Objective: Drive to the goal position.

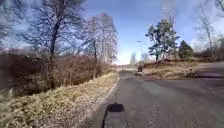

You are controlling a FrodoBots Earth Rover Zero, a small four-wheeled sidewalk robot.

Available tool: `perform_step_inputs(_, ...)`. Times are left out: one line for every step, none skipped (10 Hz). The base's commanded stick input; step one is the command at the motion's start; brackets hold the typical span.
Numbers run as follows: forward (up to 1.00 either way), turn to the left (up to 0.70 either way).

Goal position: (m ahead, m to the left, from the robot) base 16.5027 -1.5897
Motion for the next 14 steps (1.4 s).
perform_step_inputs(0.70,-0.03)
perform_step_inputs(0.70,-0.04)
perform_step_inputs(0.70,-0.05)
perform_step_inputs(0.70,-0.06)
perform_step_inputs(0.70,-0.05)
perform_step_inputs(0.70,-0.04)
perform_step_inputs(0.70,-0.04)
perform_step_inputs(0.70,-0.05)
perform_step_inputs(0.70,-0.05)
perform_step_inputs(0.70,-0.06)
perform_step_inputs(0.70,-0.08)
perform_step_inputs(0.70,-0.10)
perform_step_inputs(0.70,-0.11)
perform_step_inputs(0.70,-0.11)
